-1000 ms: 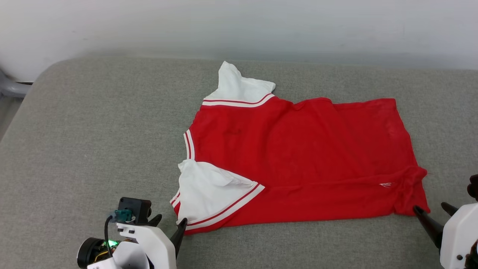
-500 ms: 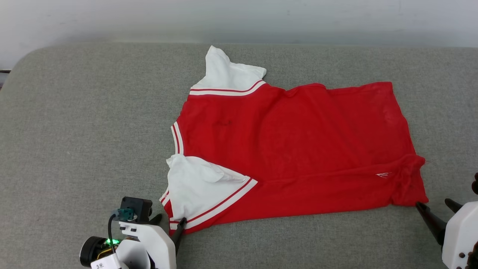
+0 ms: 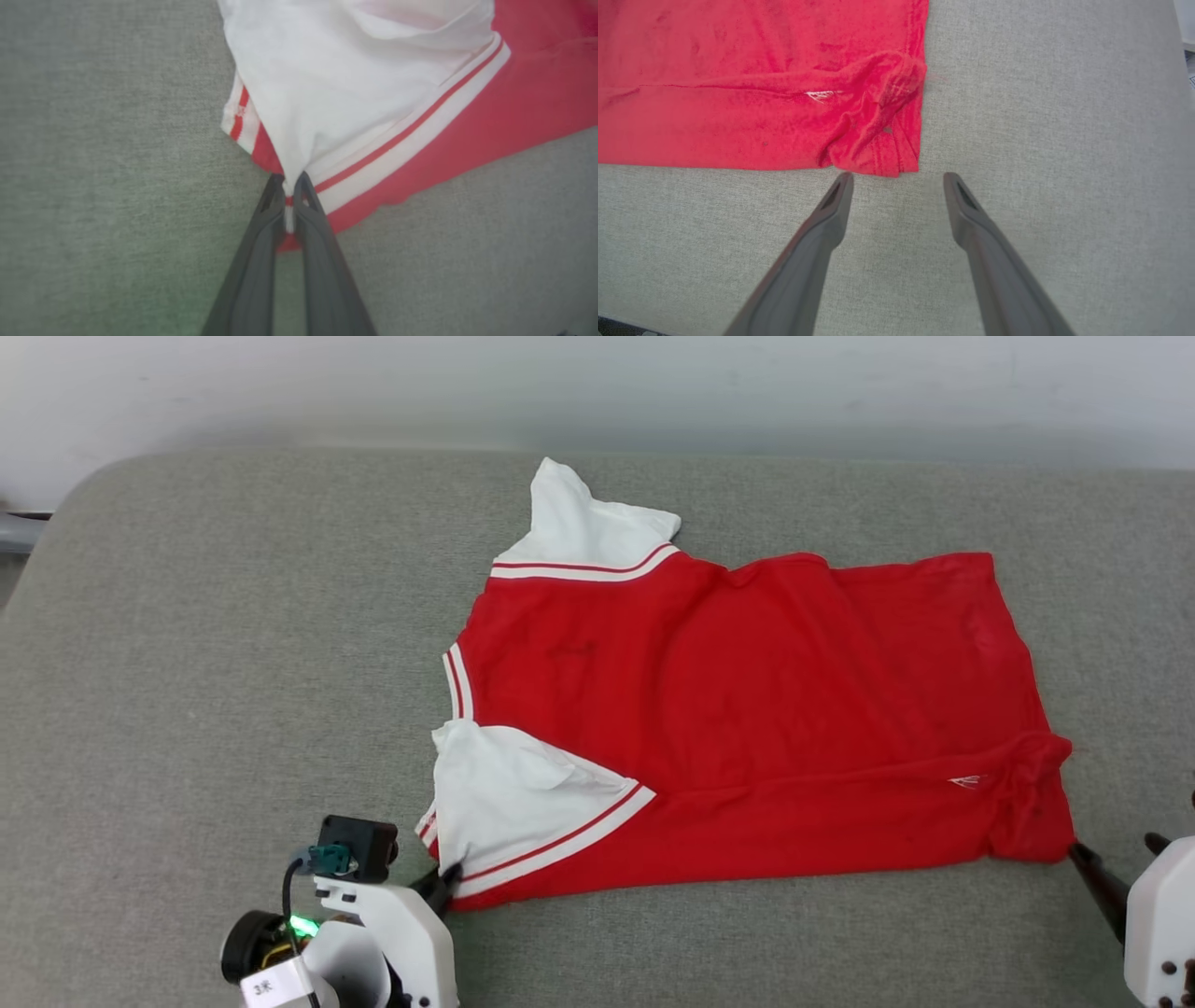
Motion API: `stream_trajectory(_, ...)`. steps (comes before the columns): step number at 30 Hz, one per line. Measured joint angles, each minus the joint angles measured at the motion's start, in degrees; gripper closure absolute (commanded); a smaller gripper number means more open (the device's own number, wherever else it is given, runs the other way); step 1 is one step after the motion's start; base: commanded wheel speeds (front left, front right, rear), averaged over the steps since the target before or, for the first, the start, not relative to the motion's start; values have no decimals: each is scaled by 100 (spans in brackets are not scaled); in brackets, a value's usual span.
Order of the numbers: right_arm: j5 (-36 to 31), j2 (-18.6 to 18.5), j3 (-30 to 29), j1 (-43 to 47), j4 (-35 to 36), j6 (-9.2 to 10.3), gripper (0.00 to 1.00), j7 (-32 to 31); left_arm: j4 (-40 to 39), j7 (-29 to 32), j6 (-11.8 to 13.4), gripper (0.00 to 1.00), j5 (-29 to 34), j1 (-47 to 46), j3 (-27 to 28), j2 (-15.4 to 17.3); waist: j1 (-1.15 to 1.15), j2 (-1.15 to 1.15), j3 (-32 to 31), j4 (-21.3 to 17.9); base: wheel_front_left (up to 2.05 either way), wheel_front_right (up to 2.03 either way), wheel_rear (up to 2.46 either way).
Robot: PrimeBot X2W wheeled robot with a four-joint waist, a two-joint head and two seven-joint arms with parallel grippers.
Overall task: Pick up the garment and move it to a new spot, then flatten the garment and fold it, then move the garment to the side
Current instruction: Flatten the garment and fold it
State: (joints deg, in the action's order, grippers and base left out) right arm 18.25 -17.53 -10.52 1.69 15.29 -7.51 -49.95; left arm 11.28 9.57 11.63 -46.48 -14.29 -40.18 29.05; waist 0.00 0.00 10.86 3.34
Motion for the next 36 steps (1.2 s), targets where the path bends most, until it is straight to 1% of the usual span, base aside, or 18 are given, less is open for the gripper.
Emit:
stream_trajectory(5, -277, -42, -3, -168, -404, 0, 0, 1, -412, -69, 152, 100, 135, -27, 76, 164, 0, 0, -19, 111, 0, 0, 0)
stream_trajectory(11, -630, -41, 18, -569, -1116, -1, 0, 79, -760, -59, 224, 100, 225, -85, 58, 204, 0, 0, 112, 226, 0, 0, 0)
stream_trajectory(15, -614, 42, 104, -842, -1538, -1, 0, 109, -899, -14, 253, 100, 246, -123, 23, 208, 0, 0, 225, 301, 0, 0, 0)
stream_trajectory(24, -667, 35, 187, -1105, -2298, -1, 0, 213, -999, 105, 300, 100, 294, -155, -42, 245, 0, 0, 434, 417, 0, 0, 0)
stream_trajectory(25, -650, 36, 193, -1109, -2361, 0, 31, 214, -1002, 107, 302, 100, 294, -155, -44, 247, 0, 0, 440, 420, 0, 0, 0)
stream_trajectory(26, -625, 40, 189, -1117, -2415, 0, 92, 222, -1002, 108, 309, 100, 294, -155, -46, 250, 0, 0, 440, 419, 0, 0, 0)
stream_trajectory(27, -611, 48, 180, -1127, -2459, 0, 100, 253, -1002, 108, 321, 100, 294, -155, -47, 252, 0, 0, 437, 416, 0, 0, 0)
stream_trajectory(36, -421, 108, 57, -1081, -2714, -4, 100, 413, -900, 144, 399, 100, 278, -14, -71, 353, 0, 0, 162, 282, 0, 0, 0)
